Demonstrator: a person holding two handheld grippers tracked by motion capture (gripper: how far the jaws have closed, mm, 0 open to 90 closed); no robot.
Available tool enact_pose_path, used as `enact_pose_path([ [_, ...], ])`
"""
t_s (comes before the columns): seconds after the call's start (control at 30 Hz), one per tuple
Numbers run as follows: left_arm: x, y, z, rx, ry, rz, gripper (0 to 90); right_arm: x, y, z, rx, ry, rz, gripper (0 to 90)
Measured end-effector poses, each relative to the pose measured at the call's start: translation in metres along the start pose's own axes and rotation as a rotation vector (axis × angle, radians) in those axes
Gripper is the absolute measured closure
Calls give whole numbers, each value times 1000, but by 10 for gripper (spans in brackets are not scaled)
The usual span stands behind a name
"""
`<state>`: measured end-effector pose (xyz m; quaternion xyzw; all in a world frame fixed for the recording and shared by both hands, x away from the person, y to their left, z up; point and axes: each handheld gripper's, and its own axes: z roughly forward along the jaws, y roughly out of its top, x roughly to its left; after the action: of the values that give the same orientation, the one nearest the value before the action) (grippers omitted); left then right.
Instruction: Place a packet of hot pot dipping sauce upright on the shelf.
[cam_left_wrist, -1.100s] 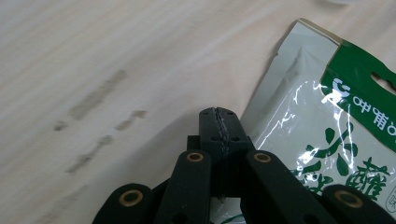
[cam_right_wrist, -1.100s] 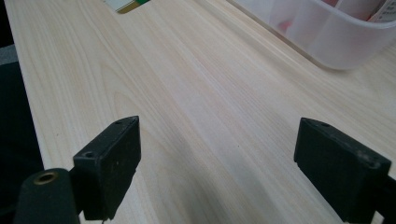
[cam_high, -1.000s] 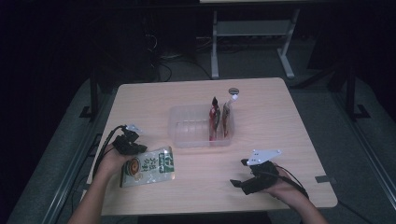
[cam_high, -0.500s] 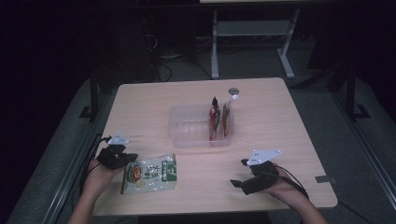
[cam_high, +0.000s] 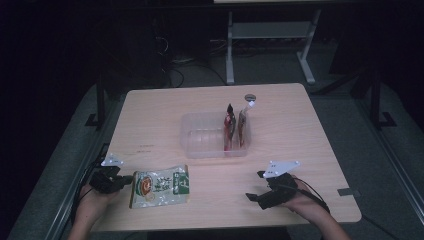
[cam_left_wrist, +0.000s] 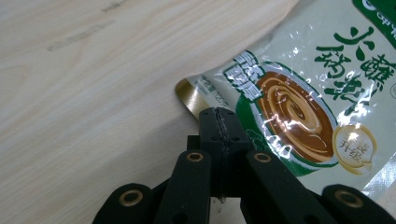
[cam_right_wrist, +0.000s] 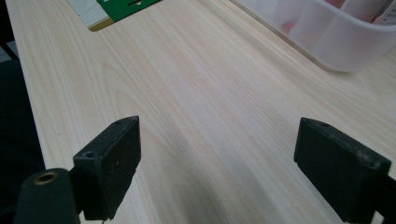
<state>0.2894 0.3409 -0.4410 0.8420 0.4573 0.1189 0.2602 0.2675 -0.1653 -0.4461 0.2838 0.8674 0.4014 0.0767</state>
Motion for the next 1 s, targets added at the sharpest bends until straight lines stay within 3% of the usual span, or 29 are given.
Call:
enact_pose_path([
  [0.07,-1,0,3,7,-10,5,896,-2,-1,0,-5,-2,-12,143],
  [0.1,-2,0,5,19,-22,10,896,-2,0,0,0,-4,5,144],
  [0.2,-4,1,7,16,-27,19,896,-2,-1,0,-2,-4,0,144],
  [0.37,-12,4,10,1,-74,21,896,-1,0,1,1,-2,-2,144],
  [0.53,-25,12,17,-4,-109,67,896,-1,0,1,0,-2,0,144],
  [0.77,-53,30,32,-11,-170,131,896,0,0,1,2,-1,0,144],
  [0.8,-63,34,35,-14,-201,142,896,-1,0,1,0,-3,-4,144],
  [0.87,-70,36,37,-15,-217,147,896,-2,-1,1,1,-4,-2,144],
  [0.97,-87,46,43,-21,-238,196,896,-2,0,1,2,-2,-3,144],
  [1.0,-87,46,43,-21,-238,196,896,-2,0,1,2,-2,-3,144],
])
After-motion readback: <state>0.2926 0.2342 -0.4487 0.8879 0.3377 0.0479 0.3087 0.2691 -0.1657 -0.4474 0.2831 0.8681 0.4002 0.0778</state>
